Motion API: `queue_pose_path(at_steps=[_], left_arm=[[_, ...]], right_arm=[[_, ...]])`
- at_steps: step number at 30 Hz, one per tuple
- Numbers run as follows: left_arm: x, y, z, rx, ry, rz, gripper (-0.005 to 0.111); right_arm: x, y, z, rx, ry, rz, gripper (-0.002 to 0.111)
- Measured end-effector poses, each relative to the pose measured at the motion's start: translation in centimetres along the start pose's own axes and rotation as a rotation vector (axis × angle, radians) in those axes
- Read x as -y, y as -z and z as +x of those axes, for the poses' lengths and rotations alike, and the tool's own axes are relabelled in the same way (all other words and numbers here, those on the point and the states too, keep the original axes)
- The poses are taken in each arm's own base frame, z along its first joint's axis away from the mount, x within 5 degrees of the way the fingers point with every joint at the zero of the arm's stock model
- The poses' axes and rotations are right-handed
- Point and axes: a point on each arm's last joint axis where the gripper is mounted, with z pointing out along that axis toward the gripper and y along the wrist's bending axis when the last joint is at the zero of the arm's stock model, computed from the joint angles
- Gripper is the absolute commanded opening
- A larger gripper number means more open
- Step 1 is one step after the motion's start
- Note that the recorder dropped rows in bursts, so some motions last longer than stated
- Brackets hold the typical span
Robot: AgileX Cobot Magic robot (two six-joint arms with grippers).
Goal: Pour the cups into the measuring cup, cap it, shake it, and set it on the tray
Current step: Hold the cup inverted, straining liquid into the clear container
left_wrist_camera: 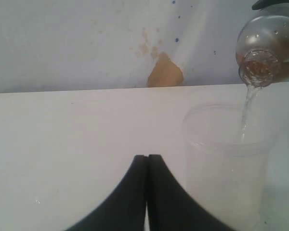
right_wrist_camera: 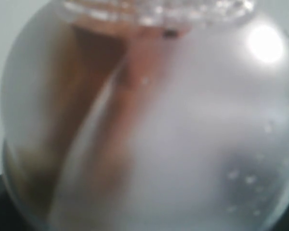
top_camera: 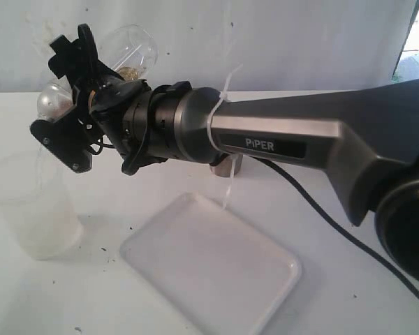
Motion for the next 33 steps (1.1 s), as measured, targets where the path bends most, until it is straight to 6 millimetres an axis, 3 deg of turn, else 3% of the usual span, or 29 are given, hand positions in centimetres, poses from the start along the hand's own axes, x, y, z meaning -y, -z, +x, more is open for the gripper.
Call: queue_pose_path(at_steps=[33], left_arm=[[0.00,0.00,0.00,0.000,0.000,0.000,0.000]], right_arm=[[0.10,0.02,-0.66,0.073,0.008,0.011,0.000]])
